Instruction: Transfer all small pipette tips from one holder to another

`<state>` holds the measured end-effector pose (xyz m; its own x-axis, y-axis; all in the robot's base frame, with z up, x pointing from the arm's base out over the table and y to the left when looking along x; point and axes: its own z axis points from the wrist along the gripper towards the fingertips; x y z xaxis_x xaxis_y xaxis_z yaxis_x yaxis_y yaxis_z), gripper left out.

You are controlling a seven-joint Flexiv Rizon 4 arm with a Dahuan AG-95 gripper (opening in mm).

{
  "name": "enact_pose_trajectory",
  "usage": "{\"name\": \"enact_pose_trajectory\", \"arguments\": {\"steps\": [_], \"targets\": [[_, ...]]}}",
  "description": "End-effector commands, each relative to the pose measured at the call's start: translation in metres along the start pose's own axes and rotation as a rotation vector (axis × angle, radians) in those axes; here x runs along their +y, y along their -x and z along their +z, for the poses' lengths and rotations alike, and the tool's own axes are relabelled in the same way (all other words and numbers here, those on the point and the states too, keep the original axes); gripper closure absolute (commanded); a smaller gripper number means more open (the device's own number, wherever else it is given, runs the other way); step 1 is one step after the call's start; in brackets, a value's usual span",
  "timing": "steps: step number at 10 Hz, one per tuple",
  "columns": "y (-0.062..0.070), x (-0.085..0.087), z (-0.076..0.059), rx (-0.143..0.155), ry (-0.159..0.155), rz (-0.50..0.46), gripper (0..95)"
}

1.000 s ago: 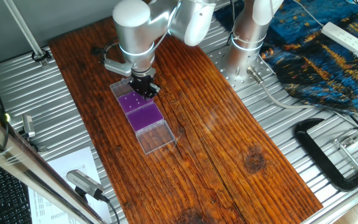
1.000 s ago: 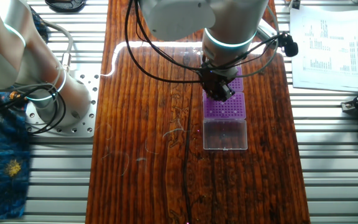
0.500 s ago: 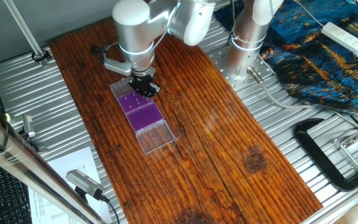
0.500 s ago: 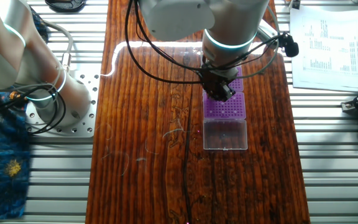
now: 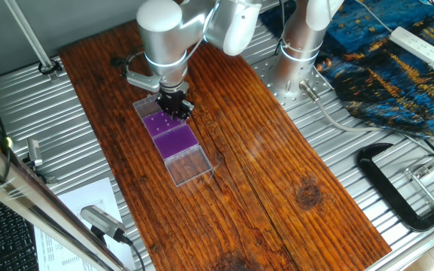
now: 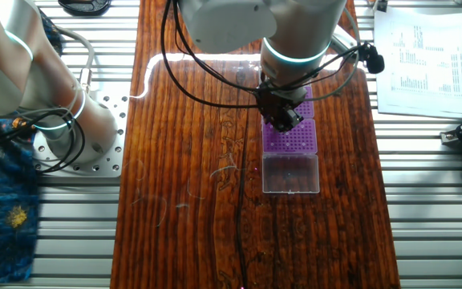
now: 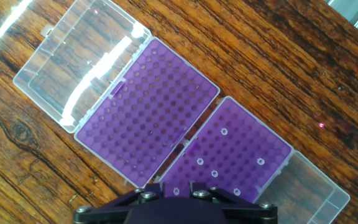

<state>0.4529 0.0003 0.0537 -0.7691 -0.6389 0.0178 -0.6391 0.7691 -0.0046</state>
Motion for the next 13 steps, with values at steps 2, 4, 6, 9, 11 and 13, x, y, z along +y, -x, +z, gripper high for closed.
{"name": "enact_pose_trajectory", "arguments": {"steps": [2,4,6,9,11,13], "targets": [[-0.0004,0.0006,-0.0005,-0.001,0.001,0.0,95.0],[-0.0004,0.0006,-0.0005,-0.004,0.003,-0.004,95.0],[-0.0004,0.0006,-0.0007,-0.005,0.003,-0.005,95.0],[-0.0004,0.0005,-0.0021,-0.003,0.001,-0.013,76.0],[-0.0001,0.0003,-0.0022,-0.004,0.0,-0.013,76.0],[-0.0001,0.0003,-0.0011,-0.001,-0.003,-0.01,76.0]]}}
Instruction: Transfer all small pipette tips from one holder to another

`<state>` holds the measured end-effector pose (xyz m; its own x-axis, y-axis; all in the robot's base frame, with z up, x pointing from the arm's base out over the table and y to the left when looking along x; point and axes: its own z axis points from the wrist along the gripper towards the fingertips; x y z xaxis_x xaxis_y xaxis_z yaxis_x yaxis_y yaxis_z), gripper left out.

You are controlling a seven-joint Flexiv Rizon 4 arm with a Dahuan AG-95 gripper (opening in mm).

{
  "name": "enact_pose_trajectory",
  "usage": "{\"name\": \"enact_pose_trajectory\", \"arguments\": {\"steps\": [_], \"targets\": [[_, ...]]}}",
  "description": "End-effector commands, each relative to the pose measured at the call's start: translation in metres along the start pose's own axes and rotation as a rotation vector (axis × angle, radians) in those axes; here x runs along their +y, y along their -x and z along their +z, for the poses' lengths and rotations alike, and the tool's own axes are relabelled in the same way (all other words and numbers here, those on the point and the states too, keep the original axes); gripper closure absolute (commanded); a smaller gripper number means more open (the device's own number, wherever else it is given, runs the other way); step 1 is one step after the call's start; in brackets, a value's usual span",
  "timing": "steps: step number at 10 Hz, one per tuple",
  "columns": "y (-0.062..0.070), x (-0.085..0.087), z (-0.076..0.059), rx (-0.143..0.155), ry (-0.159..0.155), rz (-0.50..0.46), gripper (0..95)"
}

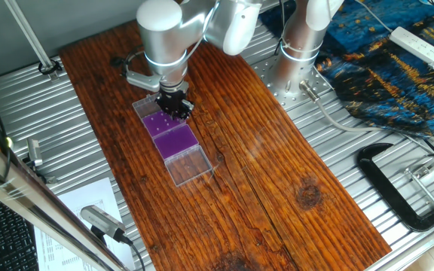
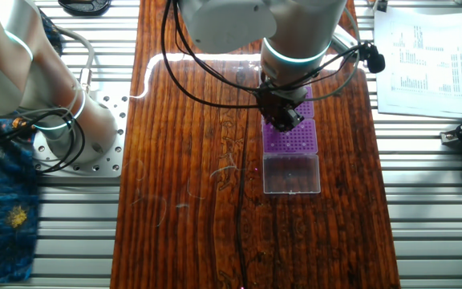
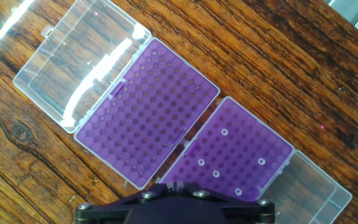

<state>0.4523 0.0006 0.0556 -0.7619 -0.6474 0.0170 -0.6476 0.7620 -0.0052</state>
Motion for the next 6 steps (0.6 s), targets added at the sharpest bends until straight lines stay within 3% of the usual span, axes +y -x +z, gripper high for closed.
{"name": "enact_pose_trajectory", "arguments": {"steps": [1,6], "targets": [[0.0003,-0.0003,0.0011,0.001,-0.002,0.004,95.0],[0.0001,-0.0005,0.0003,-0.001,0.0,0.001,95.0]]}}
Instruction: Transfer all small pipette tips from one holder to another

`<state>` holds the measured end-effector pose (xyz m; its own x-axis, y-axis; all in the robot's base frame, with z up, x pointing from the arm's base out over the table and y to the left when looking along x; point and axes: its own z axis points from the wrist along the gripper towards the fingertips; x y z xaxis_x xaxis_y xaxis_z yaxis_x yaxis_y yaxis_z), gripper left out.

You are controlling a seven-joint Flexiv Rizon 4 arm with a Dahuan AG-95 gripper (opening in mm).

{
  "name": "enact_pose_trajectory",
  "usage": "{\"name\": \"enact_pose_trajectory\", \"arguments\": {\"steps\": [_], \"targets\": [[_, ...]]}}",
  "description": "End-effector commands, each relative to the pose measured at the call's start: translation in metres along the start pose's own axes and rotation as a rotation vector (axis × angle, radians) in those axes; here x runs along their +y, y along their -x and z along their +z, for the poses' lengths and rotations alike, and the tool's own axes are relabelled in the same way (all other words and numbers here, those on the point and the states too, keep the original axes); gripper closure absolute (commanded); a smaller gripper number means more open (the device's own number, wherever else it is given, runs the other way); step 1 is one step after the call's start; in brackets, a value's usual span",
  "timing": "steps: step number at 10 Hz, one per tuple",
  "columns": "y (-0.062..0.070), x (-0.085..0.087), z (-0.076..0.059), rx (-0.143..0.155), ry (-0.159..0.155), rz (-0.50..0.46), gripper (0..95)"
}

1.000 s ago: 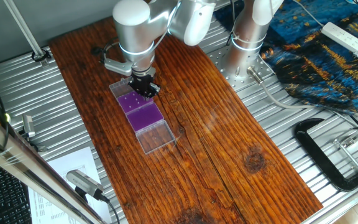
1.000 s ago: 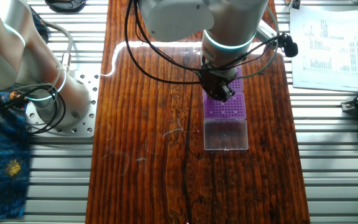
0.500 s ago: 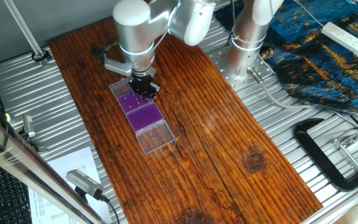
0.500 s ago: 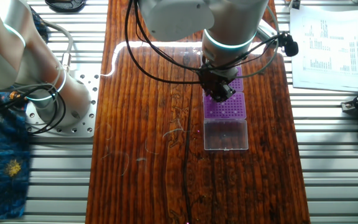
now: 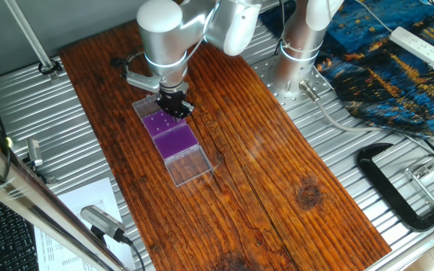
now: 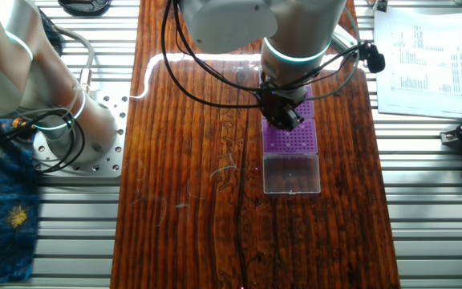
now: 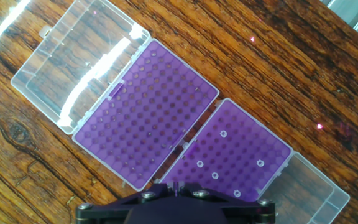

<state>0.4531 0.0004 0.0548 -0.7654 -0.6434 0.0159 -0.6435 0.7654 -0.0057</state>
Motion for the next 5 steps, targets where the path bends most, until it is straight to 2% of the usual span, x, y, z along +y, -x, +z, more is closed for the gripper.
{"name": "enact_pose_trajectory", "arguments": {"steps": [1,5], "targets": [[-0.0004,0.0002,-0.0013,-0.001,0.001,-0.007,76.0],[-0.0005,0.0001,-0.0003,0.0,-0.003,-0.009,76.0]]}}
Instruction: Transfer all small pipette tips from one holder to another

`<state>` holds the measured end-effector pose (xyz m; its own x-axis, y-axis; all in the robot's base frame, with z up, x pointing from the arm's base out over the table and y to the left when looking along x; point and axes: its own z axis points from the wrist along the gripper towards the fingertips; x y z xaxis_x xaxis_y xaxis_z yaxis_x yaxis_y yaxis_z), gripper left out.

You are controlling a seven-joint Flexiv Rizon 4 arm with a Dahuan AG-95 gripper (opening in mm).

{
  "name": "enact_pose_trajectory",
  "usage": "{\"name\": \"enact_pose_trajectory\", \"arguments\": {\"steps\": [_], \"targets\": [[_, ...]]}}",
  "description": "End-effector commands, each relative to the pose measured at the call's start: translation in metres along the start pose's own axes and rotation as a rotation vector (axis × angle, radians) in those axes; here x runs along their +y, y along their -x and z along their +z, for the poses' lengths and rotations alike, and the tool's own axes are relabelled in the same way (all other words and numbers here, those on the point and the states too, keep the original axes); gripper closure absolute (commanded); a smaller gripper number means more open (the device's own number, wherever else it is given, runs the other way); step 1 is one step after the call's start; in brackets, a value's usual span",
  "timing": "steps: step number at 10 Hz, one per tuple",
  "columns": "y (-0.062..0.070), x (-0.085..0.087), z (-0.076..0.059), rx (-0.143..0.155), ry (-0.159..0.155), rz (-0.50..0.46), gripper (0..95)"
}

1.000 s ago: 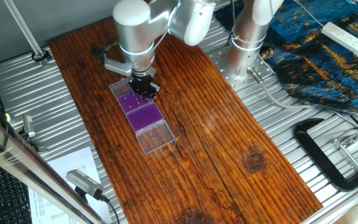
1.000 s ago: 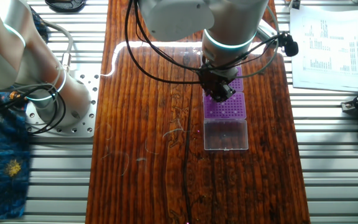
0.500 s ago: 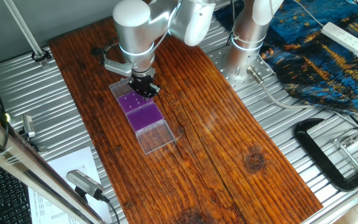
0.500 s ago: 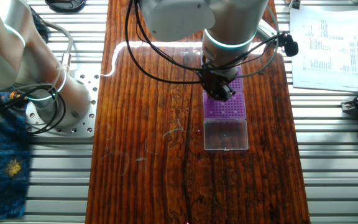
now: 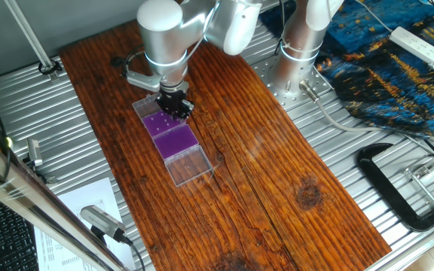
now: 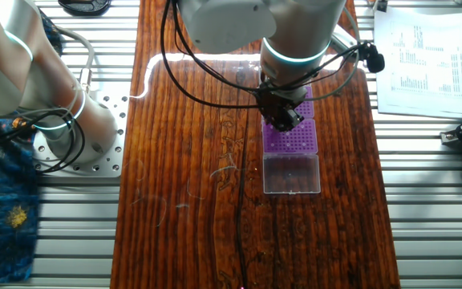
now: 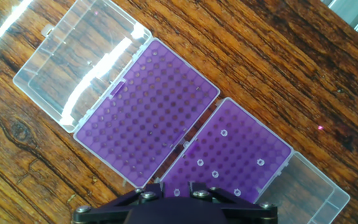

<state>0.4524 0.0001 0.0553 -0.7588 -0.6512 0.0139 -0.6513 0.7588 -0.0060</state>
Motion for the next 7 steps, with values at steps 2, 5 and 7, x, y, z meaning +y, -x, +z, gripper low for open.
{"name": "enact_pose_trajectory", "arguments": {"steps": [2,5,7], "targets": [[0.0003,-0.0001,0.003,0.005,-0.004,0.003,76.0],[0.0001,-0.0003,0.0038,0.005,-0.002,0.004,95.0],[0.0,-0.0003,0.0038,0.004,-0.003,0.003,95.0]]}}
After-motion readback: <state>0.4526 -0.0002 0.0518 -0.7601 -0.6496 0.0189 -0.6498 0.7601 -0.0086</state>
